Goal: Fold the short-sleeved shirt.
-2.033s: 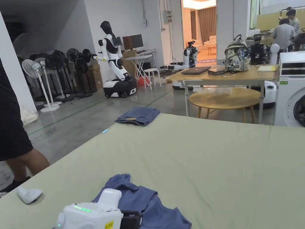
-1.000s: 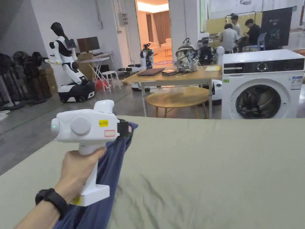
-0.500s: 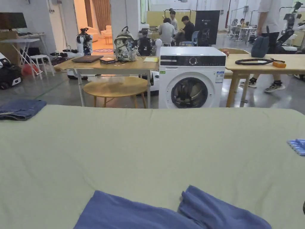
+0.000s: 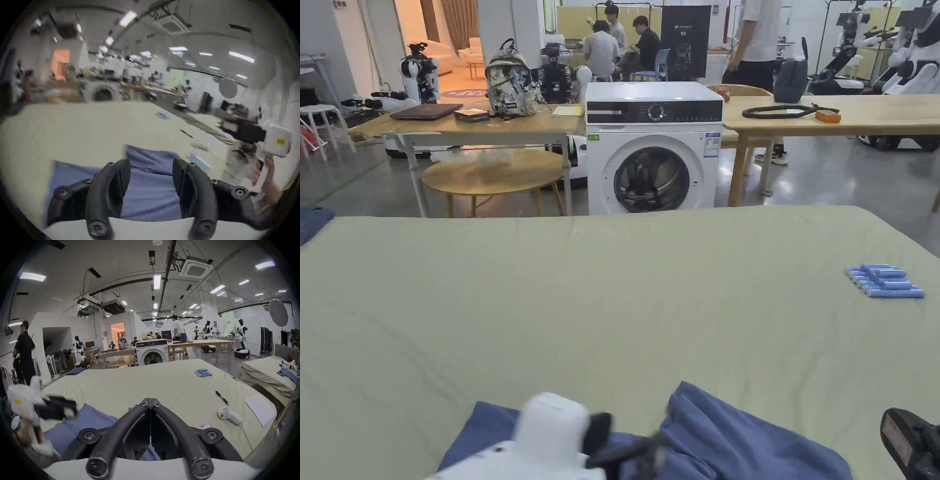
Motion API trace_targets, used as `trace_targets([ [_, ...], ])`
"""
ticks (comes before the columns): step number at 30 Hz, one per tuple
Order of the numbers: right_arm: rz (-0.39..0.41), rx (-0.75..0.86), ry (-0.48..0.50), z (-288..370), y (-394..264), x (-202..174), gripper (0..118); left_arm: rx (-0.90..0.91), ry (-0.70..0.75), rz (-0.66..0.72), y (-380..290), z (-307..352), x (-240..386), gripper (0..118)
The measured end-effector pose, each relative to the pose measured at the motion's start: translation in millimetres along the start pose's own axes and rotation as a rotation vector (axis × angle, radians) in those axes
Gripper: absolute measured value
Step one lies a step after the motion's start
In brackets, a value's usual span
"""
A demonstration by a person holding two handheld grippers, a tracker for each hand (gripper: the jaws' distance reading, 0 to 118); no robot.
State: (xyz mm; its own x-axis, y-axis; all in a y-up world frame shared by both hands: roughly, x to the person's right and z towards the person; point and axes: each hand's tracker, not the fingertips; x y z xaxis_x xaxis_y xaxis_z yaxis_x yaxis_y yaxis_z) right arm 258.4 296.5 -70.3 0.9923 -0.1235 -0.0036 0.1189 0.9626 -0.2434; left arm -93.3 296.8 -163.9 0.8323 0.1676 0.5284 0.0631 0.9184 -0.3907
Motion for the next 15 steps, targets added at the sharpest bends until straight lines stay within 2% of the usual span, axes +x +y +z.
trace_targets([
  [1, -0.001, 0.0, 0.008, -1.6, -0.9, -2.0, 0, 0.042, 0.095, -0.03, 1.9, 20.2, -11.3, 44],
  [3, 0.004, -0.004, 0.021, -4.2, -3.7, -7.0, 0, 0.174, 0.2, -0.039, -1.1, 60.5, -29.7, 6],
  [4, 0.014, -0.009, 0.034, -5.8, -5.6, -9.8, 0, 0.219, 0.227, -0.038, 0.0, 79.2, -36.7, 0],
  [7, 0.072, -0.028, 0.023, -9.4, -12.1, -22.1, 0, 0.173, 0.337, -0.058, -3.4, 111.4, -47.6, 0],
  [9, 0.068, -0.039, 0.043, -11.0, -15.4, -26.8, 0, 0.161, 0.446, -0.061, -10.8, 122.2, -58.0, 0],
  [11, 0.007, -0.056, 0.112, -13.7, -17.7, -27.4, 0, 0.145, 0.379, 0.016, -11.7, 127.7, -69.6, 0],
  [15, 0.041, -0.061, 0.084, -17.2, -19.2, -32.6, 0, 0.129, 0.345, 0.051, -4.8, 117.1, -81.6, 0],
])
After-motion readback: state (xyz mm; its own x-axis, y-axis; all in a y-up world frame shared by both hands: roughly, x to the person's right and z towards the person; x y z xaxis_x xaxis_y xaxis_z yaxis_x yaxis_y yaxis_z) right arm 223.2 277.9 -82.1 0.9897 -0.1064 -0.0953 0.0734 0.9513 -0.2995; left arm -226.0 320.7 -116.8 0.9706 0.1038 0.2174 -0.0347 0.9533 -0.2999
